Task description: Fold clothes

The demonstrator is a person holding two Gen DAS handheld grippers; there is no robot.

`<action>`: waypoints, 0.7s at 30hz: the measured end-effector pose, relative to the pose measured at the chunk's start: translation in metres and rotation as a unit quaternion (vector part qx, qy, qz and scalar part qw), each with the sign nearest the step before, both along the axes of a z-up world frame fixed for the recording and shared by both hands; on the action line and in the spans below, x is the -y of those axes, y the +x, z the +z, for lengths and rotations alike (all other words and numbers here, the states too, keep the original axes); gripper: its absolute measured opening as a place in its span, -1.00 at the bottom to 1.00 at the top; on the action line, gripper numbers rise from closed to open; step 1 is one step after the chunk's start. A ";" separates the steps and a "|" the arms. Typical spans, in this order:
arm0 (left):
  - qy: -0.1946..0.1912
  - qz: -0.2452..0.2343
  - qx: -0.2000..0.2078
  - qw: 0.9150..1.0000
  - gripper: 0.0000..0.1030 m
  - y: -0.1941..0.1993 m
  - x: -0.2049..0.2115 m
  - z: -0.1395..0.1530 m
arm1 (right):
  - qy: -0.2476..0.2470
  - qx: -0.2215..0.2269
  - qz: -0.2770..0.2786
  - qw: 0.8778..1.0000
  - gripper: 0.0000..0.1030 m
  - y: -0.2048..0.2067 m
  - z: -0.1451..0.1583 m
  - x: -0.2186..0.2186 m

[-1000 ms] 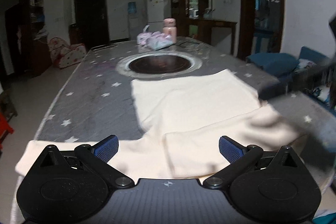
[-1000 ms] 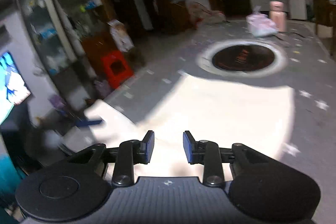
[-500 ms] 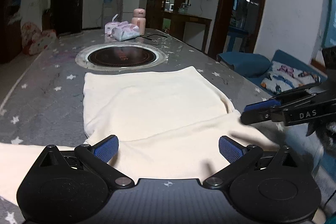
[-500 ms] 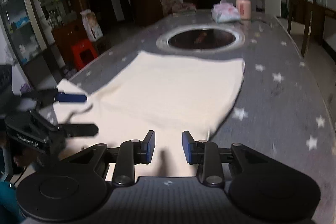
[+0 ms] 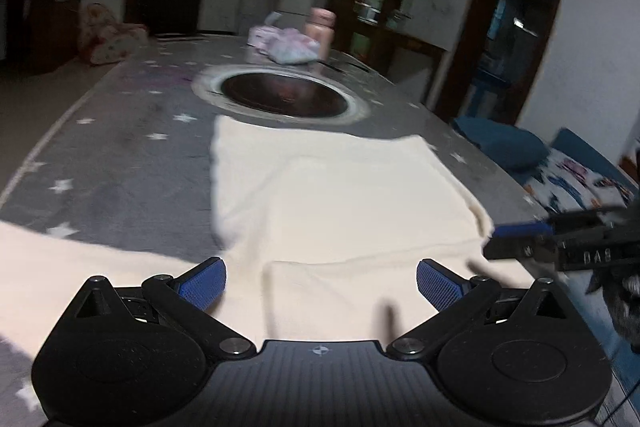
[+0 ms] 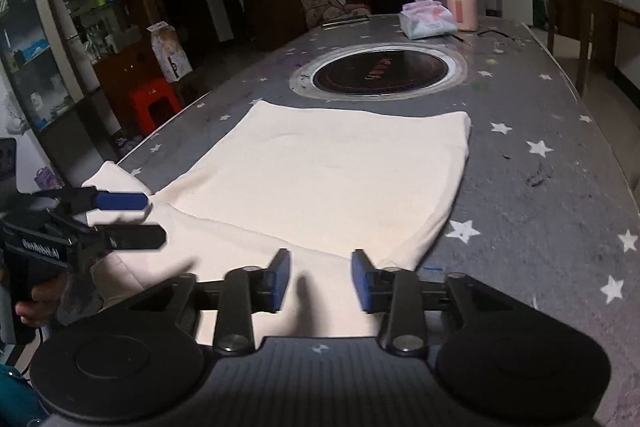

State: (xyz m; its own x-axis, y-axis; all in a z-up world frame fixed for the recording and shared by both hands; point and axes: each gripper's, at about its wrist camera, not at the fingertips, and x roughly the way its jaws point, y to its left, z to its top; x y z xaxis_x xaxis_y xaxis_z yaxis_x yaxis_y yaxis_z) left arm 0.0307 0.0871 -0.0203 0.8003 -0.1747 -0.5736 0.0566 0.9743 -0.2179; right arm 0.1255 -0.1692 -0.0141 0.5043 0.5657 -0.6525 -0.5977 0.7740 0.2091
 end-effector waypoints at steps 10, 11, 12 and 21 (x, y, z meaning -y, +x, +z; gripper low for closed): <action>0.078 0.263 0.018 0.962 1.00 -0.042 -0.080 0.007 | 0.002 0.021 0.023 1.000 0.31 -0.013 0.006 -0.013; 0.077 0.290 0.009 0.954 1.00 -0.042 -0.090 0.005 | 0.003 0.022 0.028 0.999 0.36 -0.015 0.007 -0.015; 0.070 0.313 -0.001 0.947 0.99 -0.043 -0.101 0.002 | 0.004 0.022 0.032 0.999 0.45 -0.016 0.007 -0.017; 0.008 0.369 -0.032 0.929 0.50 -0.039 -0.161 -0.025 | 0.007 0.023 0.038 0.999 0.46 -0.022 0.008 -0.023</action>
